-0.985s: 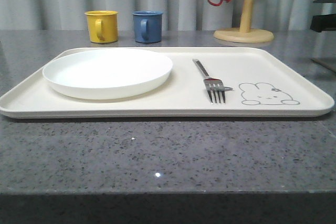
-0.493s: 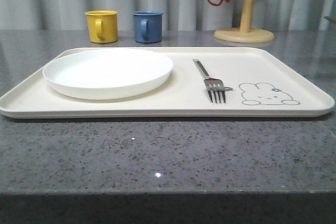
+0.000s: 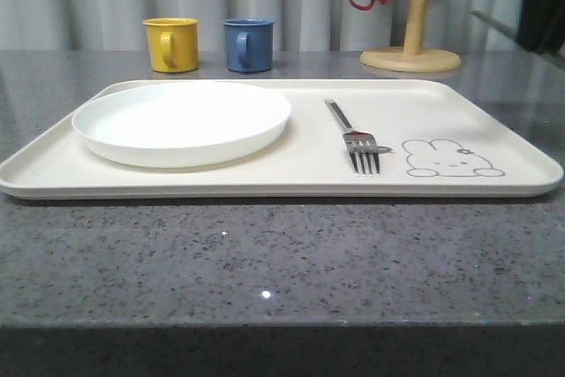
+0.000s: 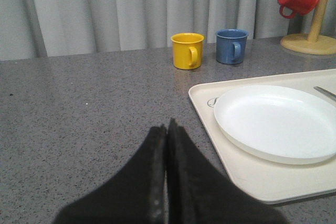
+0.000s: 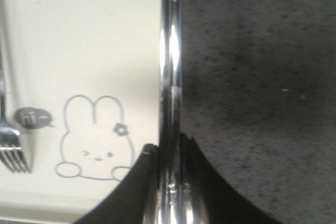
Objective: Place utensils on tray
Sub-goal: 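Place the chopsticks on the tray beside the fork and release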
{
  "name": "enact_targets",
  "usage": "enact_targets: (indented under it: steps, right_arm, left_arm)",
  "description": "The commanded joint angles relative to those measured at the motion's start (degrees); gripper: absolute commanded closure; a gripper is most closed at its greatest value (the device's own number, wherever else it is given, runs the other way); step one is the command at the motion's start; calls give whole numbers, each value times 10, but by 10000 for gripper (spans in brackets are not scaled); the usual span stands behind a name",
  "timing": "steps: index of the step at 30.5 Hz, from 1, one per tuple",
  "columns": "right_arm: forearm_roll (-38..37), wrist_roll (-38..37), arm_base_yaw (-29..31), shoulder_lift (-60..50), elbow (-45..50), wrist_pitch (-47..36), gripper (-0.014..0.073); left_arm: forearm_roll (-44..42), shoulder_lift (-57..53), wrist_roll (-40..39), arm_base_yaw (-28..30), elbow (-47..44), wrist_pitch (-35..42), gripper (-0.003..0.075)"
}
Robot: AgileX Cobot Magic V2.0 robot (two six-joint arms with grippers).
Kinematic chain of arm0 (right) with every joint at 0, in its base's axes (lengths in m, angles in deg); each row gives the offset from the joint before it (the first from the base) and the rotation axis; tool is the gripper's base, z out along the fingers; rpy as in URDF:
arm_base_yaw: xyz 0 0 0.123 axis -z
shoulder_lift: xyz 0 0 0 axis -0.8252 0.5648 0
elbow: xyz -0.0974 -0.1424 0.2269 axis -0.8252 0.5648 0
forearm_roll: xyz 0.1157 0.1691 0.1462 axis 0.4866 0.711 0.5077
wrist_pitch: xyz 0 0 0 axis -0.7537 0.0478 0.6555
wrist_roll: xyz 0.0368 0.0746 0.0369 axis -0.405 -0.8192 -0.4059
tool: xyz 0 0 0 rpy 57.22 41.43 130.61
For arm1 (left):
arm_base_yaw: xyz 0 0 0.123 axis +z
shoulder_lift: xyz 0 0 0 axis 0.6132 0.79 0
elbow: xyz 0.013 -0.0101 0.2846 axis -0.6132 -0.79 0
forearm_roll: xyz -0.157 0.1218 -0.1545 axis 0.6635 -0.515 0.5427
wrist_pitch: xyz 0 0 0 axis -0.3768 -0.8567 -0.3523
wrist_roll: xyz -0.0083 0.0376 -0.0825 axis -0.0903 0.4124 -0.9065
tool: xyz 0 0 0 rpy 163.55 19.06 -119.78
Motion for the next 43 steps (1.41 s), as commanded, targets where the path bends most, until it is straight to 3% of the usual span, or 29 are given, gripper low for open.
enact_targets:
  steps: [1, 7, 21, 24, 33, 43]
  right_arm:
    - [11, -25, -42, 4, -22, -29, 617]
    - [16, -56, -77, 51, -41, -49, 617]
    - [19, -81, -78, 124, -64, -47, 610]
    - [19, -81, -78, 125, -64, -45, 571]
    - [-1, -80, -76, 103, -87, -17, 261]
    - [-54, -41, -35, 60, -116, 18, 244]
  left_arm:
    - [7, 6, -7, 2, 16, 48, 738]
    - [7, 6, -7, 2, 16, 48, 738]
    - [7, 6, -7, 2, 16, 48, 738]
    - [7, 6, -7, 2, 16, 48, 738]
    - [7, 6, -7, 2, 16, 48, 738]
    - [7, 6, -7, 2, 16, 48, 738]
